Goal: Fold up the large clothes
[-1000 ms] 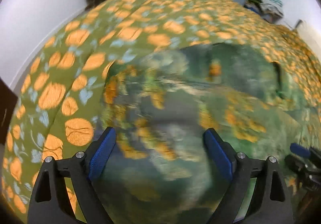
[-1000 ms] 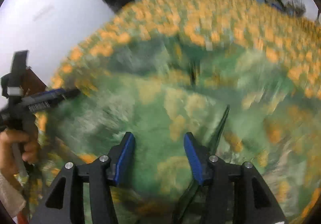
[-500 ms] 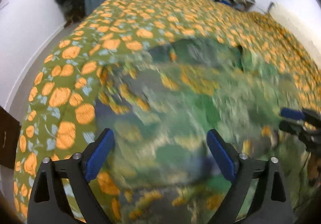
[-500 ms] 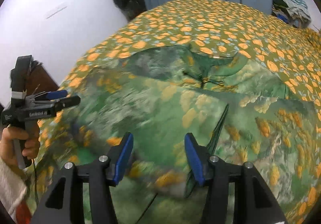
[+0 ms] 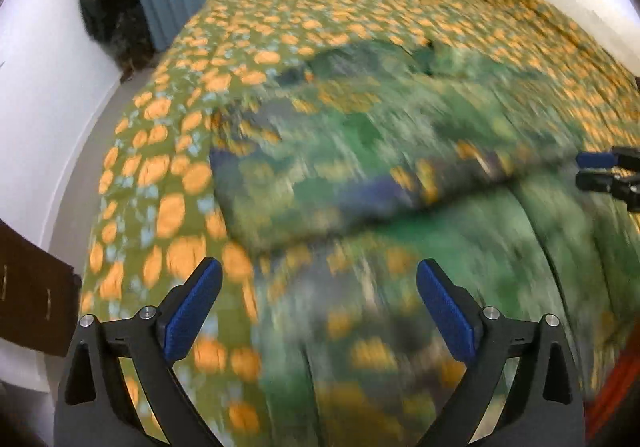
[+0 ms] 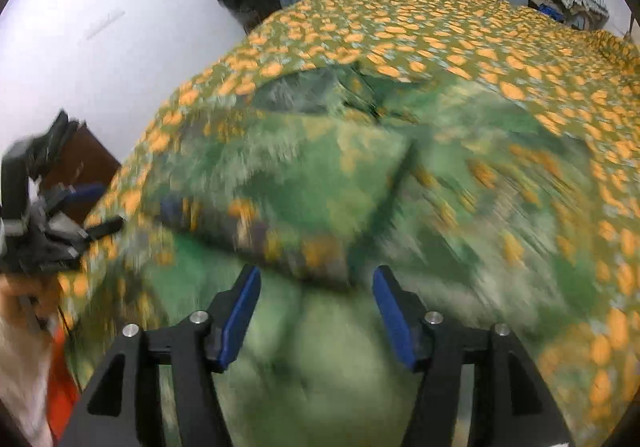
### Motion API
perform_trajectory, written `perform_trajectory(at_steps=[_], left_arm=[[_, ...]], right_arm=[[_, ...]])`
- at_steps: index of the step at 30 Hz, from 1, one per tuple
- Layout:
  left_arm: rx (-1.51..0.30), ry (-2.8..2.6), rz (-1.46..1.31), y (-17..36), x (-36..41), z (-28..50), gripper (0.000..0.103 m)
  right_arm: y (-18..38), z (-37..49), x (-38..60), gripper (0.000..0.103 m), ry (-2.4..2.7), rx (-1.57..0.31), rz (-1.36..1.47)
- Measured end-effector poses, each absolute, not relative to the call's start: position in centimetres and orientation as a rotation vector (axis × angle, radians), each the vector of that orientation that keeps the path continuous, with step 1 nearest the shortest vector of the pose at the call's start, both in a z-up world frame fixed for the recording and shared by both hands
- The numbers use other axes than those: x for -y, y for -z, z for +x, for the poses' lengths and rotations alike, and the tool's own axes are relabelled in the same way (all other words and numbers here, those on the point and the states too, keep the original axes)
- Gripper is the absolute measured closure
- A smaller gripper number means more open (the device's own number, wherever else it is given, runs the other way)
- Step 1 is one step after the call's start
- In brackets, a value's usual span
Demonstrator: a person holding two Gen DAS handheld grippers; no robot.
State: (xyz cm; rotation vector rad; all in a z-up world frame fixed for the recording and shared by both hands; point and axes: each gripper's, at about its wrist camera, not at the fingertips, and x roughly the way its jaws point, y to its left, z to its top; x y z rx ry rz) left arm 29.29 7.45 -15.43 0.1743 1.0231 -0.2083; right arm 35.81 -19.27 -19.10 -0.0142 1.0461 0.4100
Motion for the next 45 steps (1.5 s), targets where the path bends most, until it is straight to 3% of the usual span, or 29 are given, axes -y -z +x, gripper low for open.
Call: perform_trajectory(at_steps=[8,15,16,18,19,26,31,38,40,41,42,43,45], left_arm=[[-1.182,0.234,0.189,21.6,-3.5,21.4,0.004],[-1.143,0.231,0.155,17.9,-3.7,18.2,0.004],[-1.136,0.212,0.14,17.2,-4.5,17.7,0.004],[-1.126,0.18,0.083,16.4,-6.3,16.9,0.003],[-1.123,0.166,0.041,16.2,-7.5,16.6,0.002],[-1.259,0.182,-0.256,20.8,-14.2,17.7,0.002],[-1.272,0.285,-0.254,22.9,-12.5,17.6,0.001],[-1.303,0.322,-0.235,23.3,-10.7,17.4,0.001],[-1.312,0.347,-0.227,23.0,-9.9,17.2,0.002],[-1.314,0.359,-0.221,22.7,-9.4,17.1,0.005],[-1.316,0.363,-0.214,22.4,-9.1,17.1,0.018],[-1.322,0.36,-0.203,22.1,-8.8,17.1,0.025],[-1.333,0.339,-0.167,21.5,-8.4,17.1,0.045]], right_arm=[[23.9,25.3,25.1,0.042,-0.234,-1.186,-0.039],[21.7,21.4,25.9,0.041,-0.225,-1.11,-0.022],[21.1,21.0,26.2,0.039,-0.209,-1.089,-0.037],[20.0,20.5,26.9,0.022,-0.17,-1.058,-0.041],[19.5,20.1,27.7,0.021,-0.155,-1.043,-0.025],[20.4,19.2,35.7,0.022,-0.037,-1.093,0.14],[24.0,19.5,40.5,0.022,-0.067,-1.227,0.309],[26.4,20.7,37.9,0.022,-0.234,-1.294,0.312],[25.9,20.8,36.9,0.026,-0.233,-1.291,0.27],[25.5,20.8,36.6,0.04,-0.238,-1.282,0.263],[24.7,20.7,36.3,0.068,-0.241,-1.265,0.252],[23.9,20.7,36.0,0.078,-0.248,-1.246,0.248],[22.1,20.8,35.5,0.085,-0.266,-1.215,0.25]])
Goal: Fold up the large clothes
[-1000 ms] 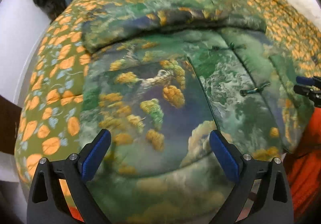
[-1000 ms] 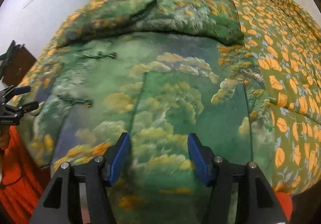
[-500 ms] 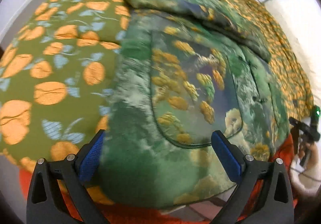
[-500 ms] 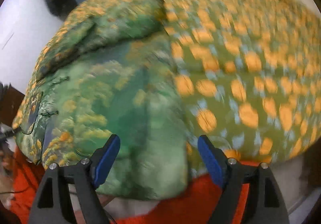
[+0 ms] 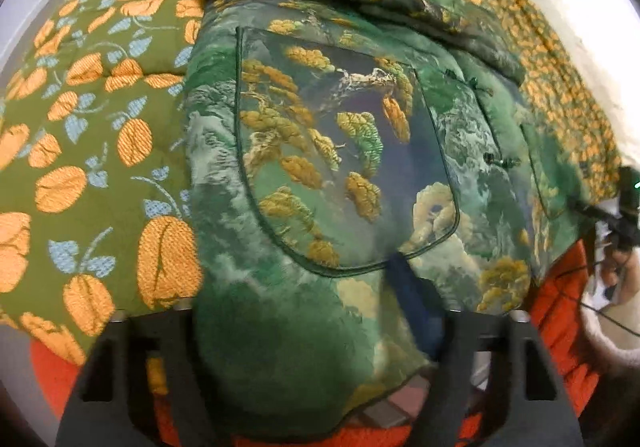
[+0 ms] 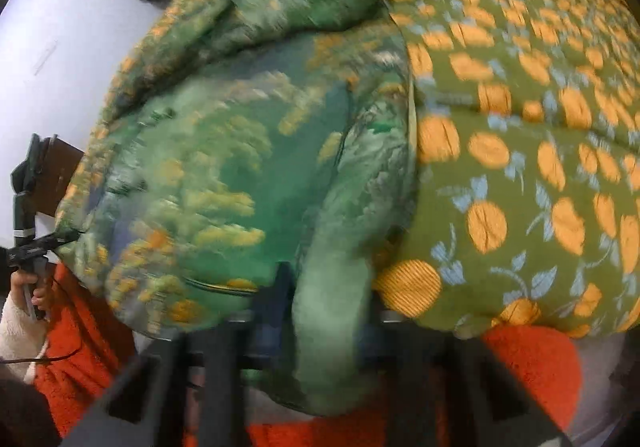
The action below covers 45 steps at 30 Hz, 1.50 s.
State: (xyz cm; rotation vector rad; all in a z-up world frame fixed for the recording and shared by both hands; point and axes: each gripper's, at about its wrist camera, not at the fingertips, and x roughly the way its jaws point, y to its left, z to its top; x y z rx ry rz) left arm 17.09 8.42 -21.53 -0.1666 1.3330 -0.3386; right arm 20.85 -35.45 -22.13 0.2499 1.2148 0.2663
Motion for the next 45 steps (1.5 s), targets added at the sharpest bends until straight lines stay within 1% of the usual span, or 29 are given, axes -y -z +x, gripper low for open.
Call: perform_trajectory(at_steps=[1,2,3,5,6,11,16,19,22,24,26,28,31,32,35,37,39,40,41,42,43,44,45], left_arm=[[-1.336,0.327,-0.153,21.2,-8.3,17.2,0.052],[-1.337,0.308,-0.143,20.7,-8.3,17.2,0.068],[-1.334,0.307,-0.15,20.3,-8.5,17.2,0.076],[-1.318,0.312,-0.166,19.1,-8.6,17.1,0.084],[-1.308,0.316,-0.162,18.5,-8.9,17.0,0.086],[-1.252,0.362,-0.149,14.8,-9.2,15.2,0.088],[-1.278,0.394,-0.127,12.9,-10.8,11.3,0.088],[-1.33,0.402,-0.201,12.2,-12.5,8.3,0.088],[-1.335,0.413,-0.31,10.3,-14.5,6.8,0.088],[-1.28,0.423,-0.374,8.1,-15.8,8.0,0.089],[-1.189,0.454,-0.396,5.6,-16.5,10.8,0.089],[-1.114,0.454,-0.383,4.1,-16.5,14.3,0.088],[-1.057,0.433,-0.414,4.0,-17.2,20.7,0.088],[-1.046,0.414,-0.434,4.5,-17.2,23.5,0.088],[-1.046,0.374,-0.435,6.3,-16.5,28.6,0.088],[-1.067,0.345,-0.383,8.2,-14.9,31.9,0.087],[-1.093,0.317,-0.328,10.2,-13.6,33.7,0.082],[-1.113,0.306,-0.303,11.1,-13.0,34.4,0.079],[-1.139,0.299,-0.293,12.3,-12.6,35.4,0.073],[-1.158,0.296,-0.301,12.8,-12.3,35.7,0.064],[-1.174,0.299,-0.32,13.3,-12.2,36.0,0.059],[-1.186,0.308,-0.363,13.7,-12.4,36.4,0.049],[-1.186,0.315,-0.399,13.4,-12.6,36.4,0.044]], right_arm=[[21.2,20.9,35.1,0.085,-0.275,-1.197,0.239],[20.3,20.8,34.8,0.085,-0.285,-1.177,0.228],[19.6,20.9,34.6,0.085,-0.291,-1.16,0.223],[17.8,20.8,34.6,0.086,-0.305,-1.127,0.223],[17.2,20.7,34.5,0.087,-0.31,-1.117,0.224],[15.7,19.6,35.3,0.088,-0.32,-1.109,0.249],[14.0,15.5,36.0,0.088,-0.342,-1.144,0.266],[13.0,12.8,36.1,0.088,-0.364,-1.176,0.315],[11.6,10.8,37.2,0.089,-0.4,-1.18,0.478],[10.3,11.4,38.2,0.089,-0.415,-1.141,0.58],[9.2,13.8,38.8,0.089,-0.433,-1.073,0.634],[8.7,17.2,39.1,0.089,-0.438,-1.019,0.62],[9.4,23.6,39.5,0.089,-0.427,-0.967,0.588],[10.1,25.9,39.9,0.089,-0.422,-0.96,0.606],[12.6,31.3,40.6,0.089,-0.387,-0.956,0.652],[14.8,34.3,41.0,0.089,-0.364,-0.977,0.67],[16.9,36.1,41.0,0.088,-0.347,-0.993,0.671],[17.7,36.6,41.0,0.088,-0.334,-0.997,0.679],[18.3,36.9,41.2,0.087,-0.329,-1.0,0.696],[19.2,37.3,41.3,0.086,-0.325,-1.003,0.724],[19.8,37.6,41.6,0.085,-0.318,-1.007,0.749],[20.4,37.8,41.9,0.083,-0.308,-1.015,0.778],[20.9,38.0,42.1,0.078,-0.3,-1.021,0.809]])
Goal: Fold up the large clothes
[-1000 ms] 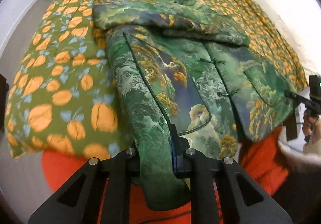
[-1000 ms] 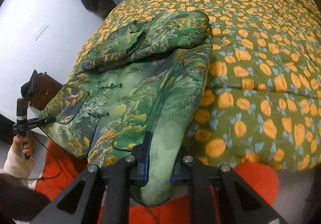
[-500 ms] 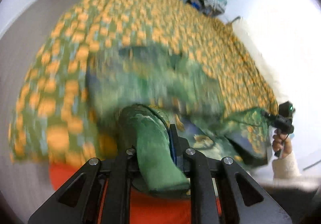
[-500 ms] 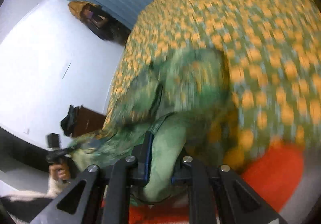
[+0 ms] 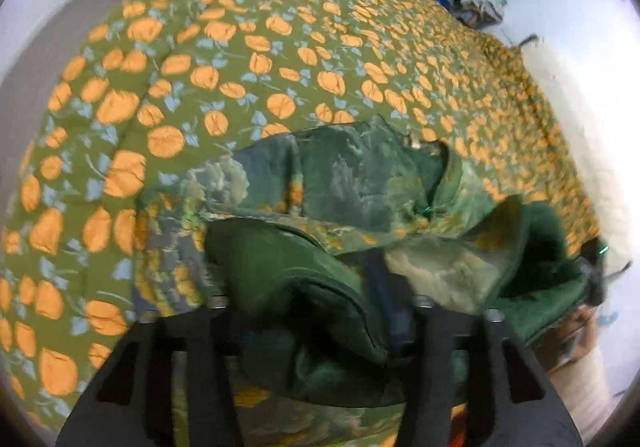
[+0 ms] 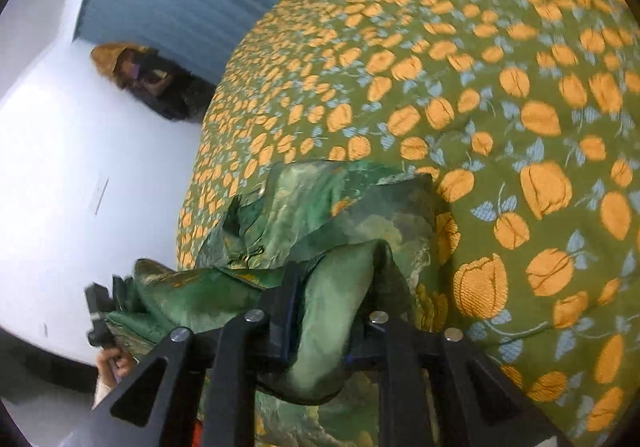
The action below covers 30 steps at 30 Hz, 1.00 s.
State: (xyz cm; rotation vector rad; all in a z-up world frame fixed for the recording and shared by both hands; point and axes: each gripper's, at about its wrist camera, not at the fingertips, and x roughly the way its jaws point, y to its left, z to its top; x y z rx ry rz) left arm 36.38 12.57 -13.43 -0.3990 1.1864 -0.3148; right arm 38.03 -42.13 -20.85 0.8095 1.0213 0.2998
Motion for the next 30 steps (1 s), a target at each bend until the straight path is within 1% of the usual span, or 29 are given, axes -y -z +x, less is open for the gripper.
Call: perform_trajectory(at_steps=[1,2,3,4,5,6,8,9,11,13,15,19,20,21,22,23,24,25,26,27,28,29,30], left_arm=[[-1.186,0.325,-0.443,13.2,-12.9,36.4,0.042],[-1.187,0.338,-0.477,12.8,-13.2,36.4,0.032],[-1.181,0.362,-0.521,12.2,-13.6,36.4,0.025],[-1.172,0.379,-0.55,11.7,-14.0,36.3,0.024],[-1.165,0.394,-0.574,11.1,-14.4,36.1,0.022],[-1.164,0.405,-0.591,10.6,-14.7,36.0,0.02],[-1.146,0.427,-0.622,9.8,-15.8,35.6,0.019],[-1.127,0.424,-0.622,9.4,-16.3,35.3,0.013],[-1.076,0.385,-0.605,8.9,-17.9,34.5,0.003],[-1.065,0.362,-0.599,9.1,-19.2,33.9,0.003],[-1.094,0.373,-0.571,10.3,-20.0,33.3,0.003],[-1.21,0.402,-0.425,14.4,-17.7,32.9,0.003],[-1.225,0.386,-0.398,15.5,-16.8,33.2,0.004],[-1.228,0.384,-0.391,16.0,-16.1,33.6,0.007],[-1.223,0.389,-0.386,16.4,-15.2,34.1,0.011],[-1.215,0.39,-0.378,16.8,-14.3,34.6,0.017],[-1.207,0.357,-0.349,17.0,-13.4,35.3,0.019],[-1.195,0.314,-0.307,17.0,-12.7,35.7,0.025],[-1.196,0.264,-0.262,17.1,-12.3,36.0,0.051],[-1.204,0.221,-0.232,17.4,-12.2,36.1,0.081],[-1.214,0.178,-0.226,17.4,-12.4,36.2,0.084],[-1.201,0.163,-0.248,17.1,-12.9,36.1,0.088],[-1.182,0.155,-0.261,16.8,-13.4,35.8,0.089]], right_arm=[[21.1,38.0,42.3,0.076,-0.298,-1.023,0.847],[21.3,38.1,42.6,0.069,-0.306,-1.021,0.893],[21.4,38.3,42.7,0.051,-0.319,-1.016,0.931],[21.3,38.4,42.8,0.039,-0.338,-1.005,0.969],[20.8,38.5,43.0,0.016,-0.345,-0.987,0.99],[20.4,38.5,43.1,0.007,-0.346,-0.967,0.997],[18.8,38.5,43.6,0.006,-0.358,-0.903,0.998],[18.3,38.4,43.8,0.006,-0.36,-0.883,0.988],[17.4,38.1,43.8,0.006,-0.335,-0.87,0.895],[17.2,37.9,42.8,0.006,-0.316,-0.905,0.733],[17.6,37.4,41.2,0.006,-0.332,-0.957,0.584],[19.5,37.2,37.5,0.006,-0.325,-1.047,0.306],[19.9,37.8,36.7,0.006,-0.311,-1.053,0.255],[20.1,38.0,36.3,0.006,-0.301,-1.051,0.222],[20.3,38.4,35.8,0.006,-0.285,-1.043,0.198],[20.4,39.2,35.3,0.006,-0.26,-1.026,0.182],[20.5,39.7,35.1,0.006,-0.258,-1.014,0.187],[20.4,40.2,34.7,0.006,-0.261,-1.003,0.194],[20.4,40.7,34.3,0.013,-0.256,-1.0,0.181],[20.5,41.0,33.8,0.04,-0.24,-1.008,0.146],[20.5,41.3,33.3,0.061,-0.204,-1.018,0.092],[20.3,41.4,32.9,0.089,-0.169,-1.018,0.059],[20.0,41.2,32.8,0.089,-0.143,-1.008,0.05]])
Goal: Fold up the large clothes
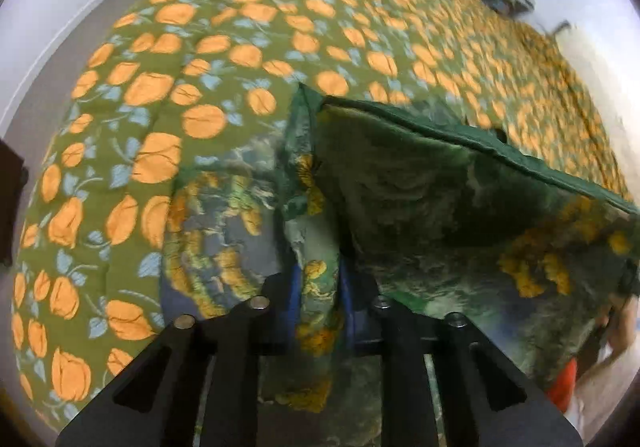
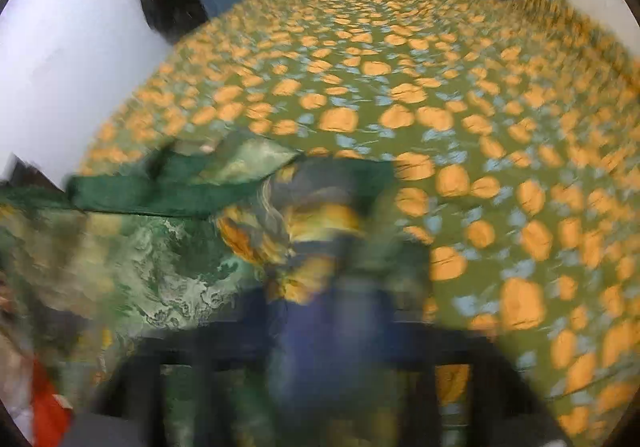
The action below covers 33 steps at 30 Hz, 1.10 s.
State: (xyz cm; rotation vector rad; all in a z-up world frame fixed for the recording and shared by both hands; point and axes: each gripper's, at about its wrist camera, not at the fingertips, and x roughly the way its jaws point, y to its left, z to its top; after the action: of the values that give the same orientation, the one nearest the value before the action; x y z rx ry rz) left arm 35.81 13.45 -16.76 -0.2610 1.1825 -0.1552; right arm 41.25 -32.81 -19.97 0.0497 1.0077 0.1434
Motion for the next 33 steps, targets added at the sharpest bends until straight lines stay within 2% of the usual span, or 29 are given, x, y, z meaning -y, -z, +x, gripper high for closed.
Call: perform_trajectory(at_steps=[5,9,12,16,19,24,33], left_arm=[[-1.009,0.095,-0.327,12.1,-16.2,35.2,0.091],[-0.894,0.005,-0.291,11.4,-15.5,37.1,0.091],[-0.939,-0.085,-0.277,15.5,-15.1,39.4,0.091],[-1.014,-0.142,-0.341,21.7,-16.0,40.0,0.09],[-0.995,-0.136,-0.313,23.2,-15.4,39.9,0.087],[-0.95,-0.146,-0.228,24.3,-13.9,39.7,0.082],[-0.882,-0.125,-0.248,25.0,-14.0,39.3,0.082]], right_arm=[[14.8,40.5,32.9,0.091,-0.056,-0.826,0.014],[11.8,42.1,32.9,0.091,-0.003,-0.702,0.033],[14.0,44.9,32.8,0.091,0.018,-0.736,0.057],[21.7,46.8,33.6,0.091,0.064,-0.905,0.113],[26.2,47.1,35.2,0.09,0.056,-0.97,0.197],[28.4,47.4,36.6,0.087,0.039,-0.937,0.279],[30.1,46.6,36.5,0.087,0.04,-0.866,0.311]])
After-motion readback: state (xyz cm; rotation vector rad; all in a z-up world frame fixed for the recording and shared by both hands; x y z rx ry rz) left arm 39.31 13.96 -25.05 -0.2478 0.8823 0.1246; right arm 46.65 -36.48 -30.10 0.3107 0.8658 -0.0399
